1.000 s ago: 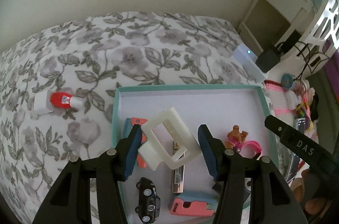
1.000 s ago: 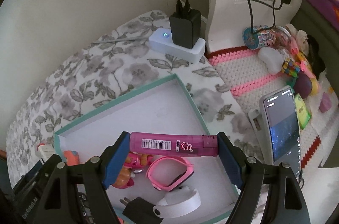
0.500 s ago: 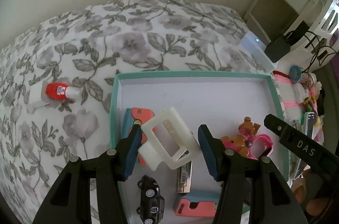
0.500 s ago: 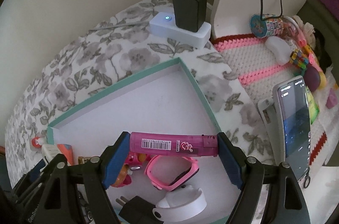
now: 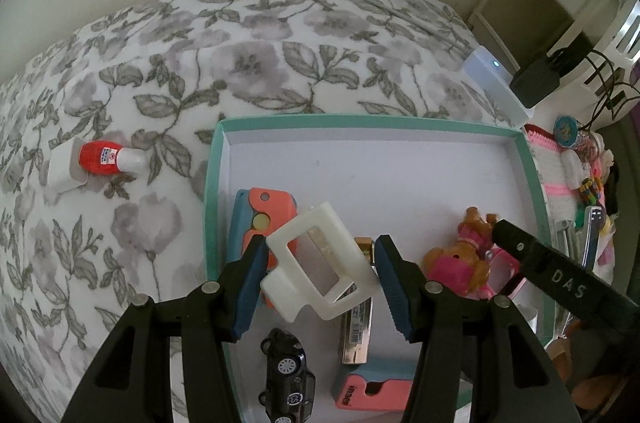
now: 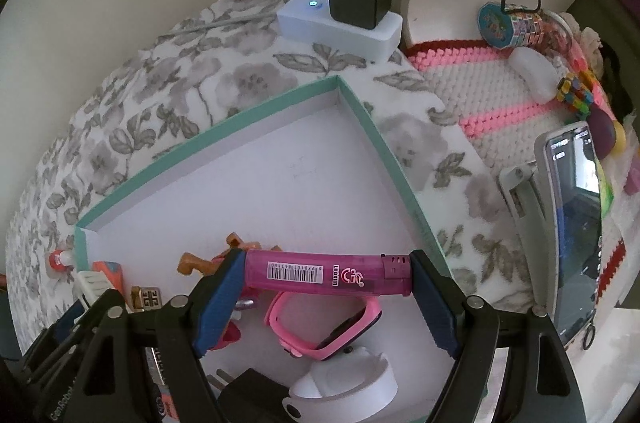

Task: Organize rigid objects
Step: 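Open the left tool to release the clip while the right tool releases the lipstick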

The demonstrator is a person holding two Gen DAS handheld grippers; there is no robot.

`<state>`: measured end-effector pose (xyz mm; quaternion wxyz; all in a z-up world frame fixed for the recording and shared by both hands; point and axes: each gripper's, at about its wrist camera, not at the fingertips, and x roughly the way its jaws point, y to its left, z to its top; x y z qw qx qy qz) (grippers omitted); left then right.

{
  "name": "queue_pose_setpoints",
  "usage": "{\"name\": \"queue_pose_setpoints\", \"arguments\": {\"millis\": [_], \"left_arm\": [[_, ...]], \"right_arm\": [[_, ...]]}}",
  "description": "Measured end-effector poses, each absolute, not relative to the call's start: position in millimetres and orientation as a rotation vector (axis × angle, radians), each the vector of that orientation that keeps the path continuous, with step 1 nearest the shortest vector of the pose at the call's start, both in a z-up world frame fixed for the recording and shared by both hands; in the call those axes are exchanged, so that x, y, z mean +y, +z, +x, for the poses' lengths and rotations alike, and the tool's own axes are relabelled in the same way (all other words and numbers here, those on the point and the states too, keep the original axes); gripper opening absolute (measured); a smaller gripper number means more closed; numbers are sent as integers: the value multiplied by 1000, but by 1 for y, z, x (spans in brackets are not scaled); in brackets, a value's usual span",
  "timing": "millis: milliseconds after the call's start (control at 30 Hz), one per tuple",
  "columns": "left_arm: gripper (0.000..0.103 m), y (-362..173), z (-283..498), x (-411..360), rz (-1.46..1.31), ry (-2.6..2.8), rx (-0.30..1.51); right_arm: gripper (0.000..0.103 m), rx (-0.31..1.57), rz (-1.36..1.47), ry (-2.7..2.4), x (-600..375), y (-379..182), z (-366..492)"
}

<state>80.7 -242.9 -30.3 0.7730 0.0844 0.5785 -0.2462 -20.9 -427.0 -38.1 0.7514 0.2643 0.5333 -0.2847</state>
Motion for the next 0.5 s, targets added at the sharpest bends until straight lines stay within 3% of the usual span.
{"name": "queue_pose_setpoints", "arguments": {"millis": [333,500], "left_arm": [[57,-34,82,-242,186,-524,1277],[63,-30,83,-242,185,-523,1269]], "right_arm": [[83,1171,591,-625,-426,-41,-20],[84,1173,595,-636,-428,-41,-20]]}}
